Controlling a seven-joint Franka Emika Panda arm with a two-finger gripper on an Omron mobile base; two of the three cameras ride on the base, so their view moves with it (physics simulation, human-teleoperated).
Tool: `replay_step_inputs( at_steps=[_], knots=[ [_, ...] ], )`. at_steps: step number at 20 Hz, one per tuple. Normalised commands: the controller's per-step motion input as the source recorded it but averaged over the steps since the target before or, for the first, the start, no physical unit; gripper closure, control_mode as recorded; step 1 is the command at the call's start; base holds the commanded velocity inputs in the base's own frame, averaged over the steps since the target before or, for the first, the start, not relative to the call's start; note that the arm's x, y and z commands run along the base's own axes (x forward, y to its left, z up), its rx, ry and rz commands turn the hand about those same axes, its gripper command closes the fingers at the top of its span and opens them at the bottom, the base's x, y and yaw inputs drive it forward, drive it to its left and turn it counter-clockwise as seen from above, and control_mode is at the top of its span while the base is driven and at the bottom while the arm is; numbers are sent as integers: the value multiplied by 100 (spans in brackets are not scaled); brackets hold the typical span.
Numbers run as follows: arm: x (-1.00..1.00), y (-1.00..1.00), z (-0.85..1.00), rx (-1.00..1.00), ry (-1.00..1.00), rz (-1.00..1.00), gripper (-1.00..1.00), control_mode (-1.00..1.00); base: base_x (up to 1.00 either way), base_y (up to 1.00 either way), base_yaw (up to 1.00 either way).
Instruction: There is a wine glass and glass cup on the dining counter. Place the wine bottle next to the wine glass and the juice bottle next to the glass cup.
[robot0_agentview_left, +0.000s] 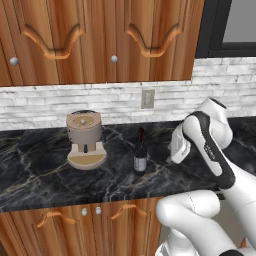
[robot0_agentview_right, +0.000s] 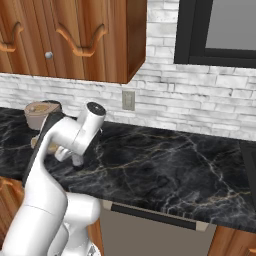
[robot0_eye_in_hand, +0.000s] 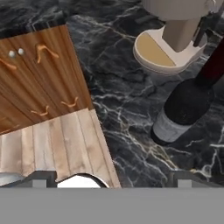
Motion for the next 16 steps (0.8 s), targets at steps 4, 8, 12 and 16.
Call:
replay_step_inputs(
  at_steps=[4, 8, 12, 16],
  knots=[
    [27, -8, -7, 32, -13, 9, -100, -100, 0, 0, 0],
    [34, -7, 0, 34, 0, 11, -100, -100, 0, 0, 0],
    [28, 0, -1, 31, 0, 11, -100, -100, 0, 0, 0],
    [27, 0, 0, 19, 0, 11, -100, -100, 0, 0, 0]
  ],
)
